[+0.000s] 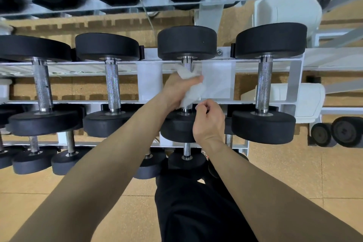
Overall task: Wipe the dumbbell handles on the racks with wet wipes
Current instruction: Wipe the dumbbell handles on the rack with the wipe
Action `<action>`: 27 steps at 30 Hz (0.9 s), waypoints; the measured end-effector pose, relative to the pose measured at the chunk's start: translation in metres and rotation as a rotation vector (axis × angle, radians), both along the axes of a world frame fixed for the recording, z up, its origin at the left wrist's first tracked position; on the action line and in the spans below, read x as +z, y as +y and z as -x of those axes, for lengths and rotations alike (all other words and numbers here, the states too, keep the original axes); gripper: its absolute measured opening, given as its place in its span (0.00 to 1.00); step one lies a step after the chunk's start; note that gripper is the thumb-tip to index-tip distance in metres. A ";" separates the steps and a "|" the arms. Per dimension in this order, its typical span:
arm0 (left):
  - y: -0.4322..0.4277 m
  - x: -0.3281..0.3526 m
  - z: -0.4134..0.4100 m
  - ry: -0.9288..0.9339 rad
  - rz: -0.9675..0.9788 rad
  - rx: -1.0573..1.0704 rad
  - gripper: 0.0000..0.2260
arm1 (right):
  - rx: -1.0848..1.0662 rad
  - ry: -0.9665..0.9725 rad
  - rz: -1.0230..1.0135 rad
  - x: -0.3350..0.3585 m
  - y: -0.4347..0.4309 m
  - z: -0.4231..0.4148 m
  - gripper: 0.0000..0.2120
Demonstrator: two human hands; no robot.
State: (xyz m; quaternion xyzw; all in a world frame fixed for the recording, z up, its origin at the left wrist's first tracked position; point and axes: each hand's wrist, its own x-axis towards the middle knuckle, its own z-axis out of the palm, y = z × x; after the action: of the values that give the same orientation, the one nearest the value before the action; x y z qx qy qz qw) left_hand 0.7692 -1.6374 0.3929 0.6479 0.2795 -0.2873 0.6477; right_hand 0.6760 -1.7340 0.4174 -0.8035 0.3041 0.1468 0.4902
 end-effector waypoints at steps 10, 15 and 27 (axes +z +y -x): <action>0.021 0.007 0.001 0.138 0.064 -0.432 0.14 | 0.018 -0.013 0.002 0.003 -0.001 0.000 0.10; 0.000 0.005 -0.023 0.105 0.235 0.118 0.12 | 0.013 -0.023 -0.002 -0.005 -0.001 0.002 0.13; 0.021 0.019 -0.009 0.190 0.287 -0.404 0.04 | 0.000 0.030 -0.008 -0.002 -0.001 0.001 0.13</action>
State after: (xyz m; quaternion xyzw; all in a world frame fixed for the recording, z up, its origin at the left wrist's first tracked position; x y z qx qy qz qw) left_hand 0.7778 -1.6159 0.4119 0.5623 0.1602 -0.5070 0.6333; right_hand 0.6752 -1.7353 0.4159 -0.7991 0.3110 0.1601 0.4890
